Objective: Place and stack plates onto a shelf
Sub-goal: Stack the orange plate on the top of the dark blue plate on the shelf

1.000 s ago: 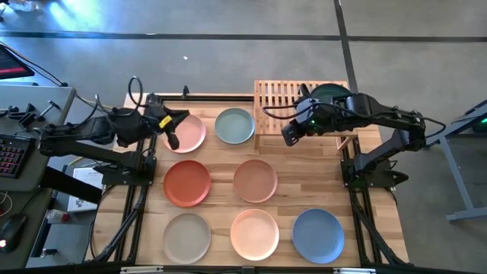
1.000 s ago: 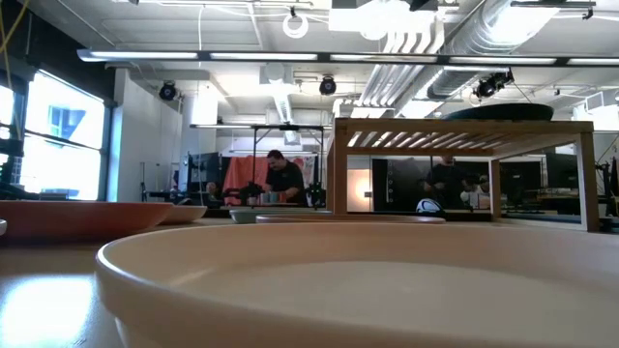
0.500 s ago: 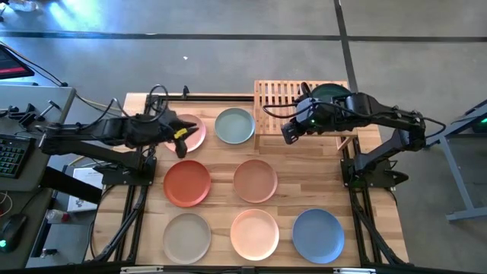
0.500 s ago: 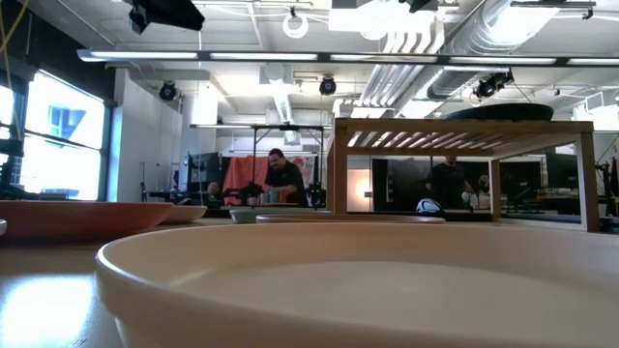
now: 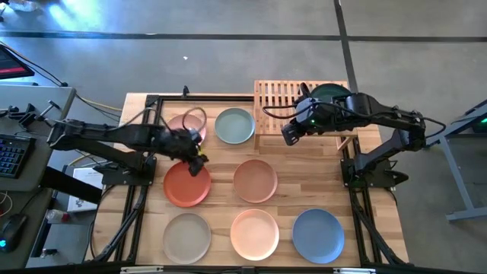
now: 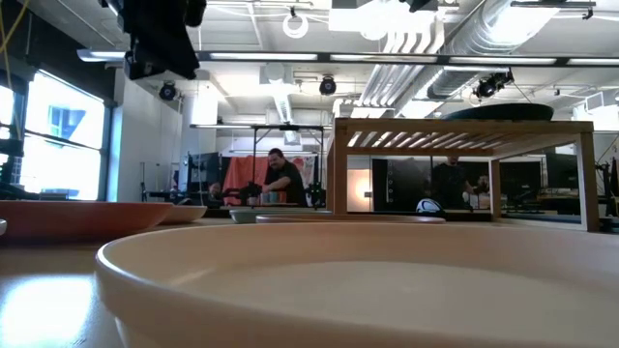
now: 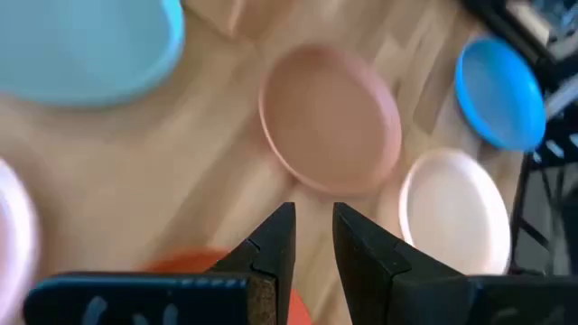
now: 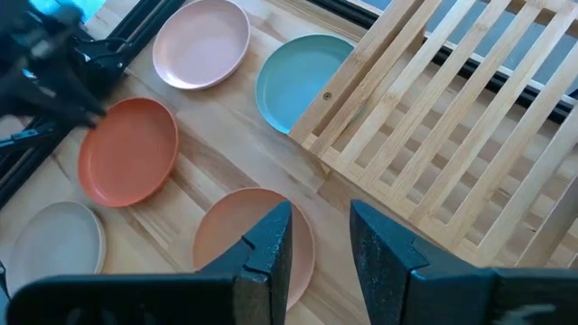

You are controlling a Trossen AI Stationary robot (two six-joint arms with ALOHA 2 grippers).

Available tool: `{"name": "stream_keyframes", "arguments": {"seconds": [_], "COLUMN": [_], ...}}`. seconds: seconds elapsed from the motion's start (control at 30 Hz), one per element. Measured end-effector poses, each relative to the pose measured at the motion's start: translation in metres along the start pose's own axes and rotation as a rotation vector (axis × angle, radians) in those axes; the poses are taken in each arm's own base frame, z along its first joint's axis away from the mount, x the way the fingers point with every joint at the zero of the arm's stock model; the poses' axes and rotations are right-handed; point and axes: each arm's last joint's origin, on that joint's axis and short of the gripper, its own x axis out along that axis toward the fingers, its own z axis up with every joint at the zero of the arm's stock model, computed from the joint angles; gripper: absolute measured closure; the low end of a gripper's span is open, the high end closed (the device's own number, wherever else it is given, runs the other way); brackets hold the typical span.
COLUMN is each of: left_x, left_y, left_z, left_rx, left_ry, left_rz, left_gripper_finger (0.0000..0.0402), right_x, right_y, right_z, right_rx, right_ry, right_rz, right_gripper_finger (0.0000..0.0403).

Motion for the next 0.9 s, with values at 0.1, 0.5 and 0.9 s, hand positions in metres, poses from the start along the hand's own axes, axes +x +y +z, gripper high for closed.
{"name": "stream_keyframes", "arguments": {"seconds": [0.1, 0.5, 0.9], "left_x": [0.014, 0.055, 0.085], "left_y": [-0.006, -0.022, -0.03], "left_z": [-0.005, -0.027, -0.046], "left_rx": [-0.028, -0.143, -0.232], "left_ry": [0.063, 0.235, 0.317], "left_rz": [0.012, 0.088, 0.189], "left_gripper_finger": [0.0337, 0.0337, 0.0337], "right_x": [0.0, 0.0, 0.0], "right_y": [0.0, -0.001, -0.004], "right_z": [0.0, -0.001, -0.003], "right_rx": [0.0, -0.03, -0.044], "right_ry": [0.002, 0.008, 0.025], "right_rz": [0.002, -0.004, -0.041], "right_gripper_finger": [0.0311, 0.0311, 0.0311]}}
